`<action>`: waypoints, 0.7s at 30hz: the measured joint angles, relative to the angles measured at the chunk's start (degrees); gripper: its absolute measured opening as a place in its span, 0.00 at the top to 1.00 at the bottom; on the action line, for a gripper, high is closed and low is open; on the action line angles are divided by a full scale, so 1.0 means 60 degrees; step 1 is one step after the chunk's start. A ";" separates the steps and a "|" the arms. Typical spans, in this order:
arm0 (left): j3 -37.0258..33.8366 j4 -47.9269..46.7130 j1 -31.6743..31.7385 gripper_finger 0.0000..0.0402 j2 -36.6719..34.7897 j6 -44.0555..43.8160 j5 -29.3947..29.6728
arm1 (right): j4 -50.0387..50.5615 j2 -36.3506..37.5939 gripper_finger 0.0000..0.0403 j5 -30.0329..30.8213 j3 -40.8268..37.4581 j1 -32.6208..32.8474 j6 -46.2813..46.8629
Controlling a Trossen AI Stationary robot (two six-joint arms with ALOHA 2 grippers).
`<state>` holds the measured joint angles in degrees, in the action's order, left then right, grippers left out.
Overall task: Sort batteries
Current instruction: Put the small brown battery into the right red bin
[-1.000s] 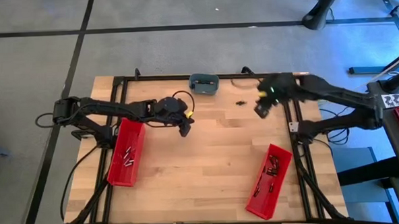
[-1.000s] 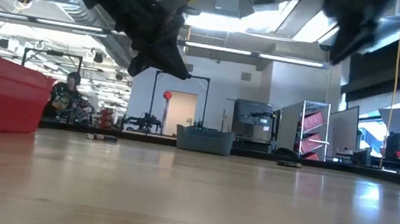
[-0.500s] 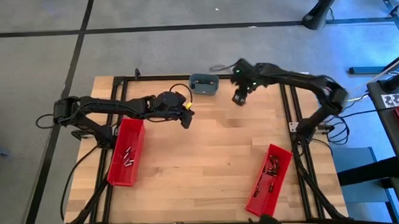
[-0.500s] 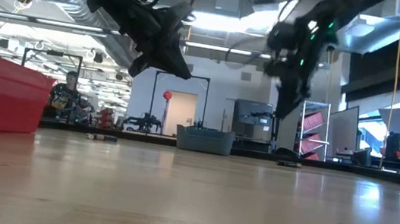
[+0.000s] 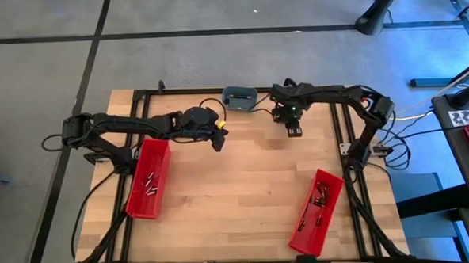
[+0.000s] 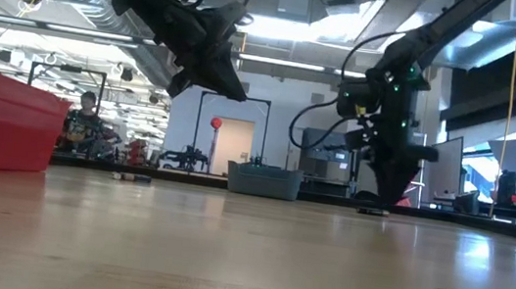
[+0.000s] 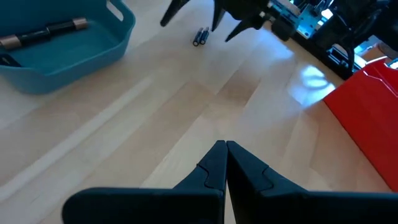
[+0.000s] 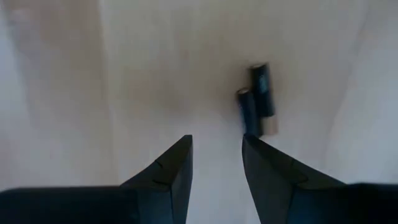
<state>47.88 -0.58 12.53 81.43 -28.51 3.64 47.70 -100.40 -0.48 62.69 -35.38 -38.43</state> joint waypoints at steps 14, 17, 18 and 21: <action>0.0000 -0.0095 -0.0048 1.00 0.0000 0.0004 -0.0004 | -0.1129 0.0007 0.65 0.0226 -0.0570 -0.0641 -0.0058; 0.0000 -0.0095 -0.0093 1.00 0.0004 -0.0010 -0.0004 | -0.1327 0.0007 0.65 0.0113 -0.0843 -0.0692 0.0046; 0.0000 -0.0095 -0.0120 1.00 0.0004 -0.0092 -0.0004 | -0.1385 0.0010 0.65 0.0105 -0.0919 -0.0684 0.0048; 0.0000 -0.0095 -0.0167 1.00 0.0004 -0.0283 -0.0008 | -0.1503 0.0047 0.65 -0.0102 -0.1069 -0.0677 0.0051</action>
<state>47.88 -1.15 11.53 81.45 -30.21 3.60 38.68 -100.12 -1.09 56.28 -39.44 -38.13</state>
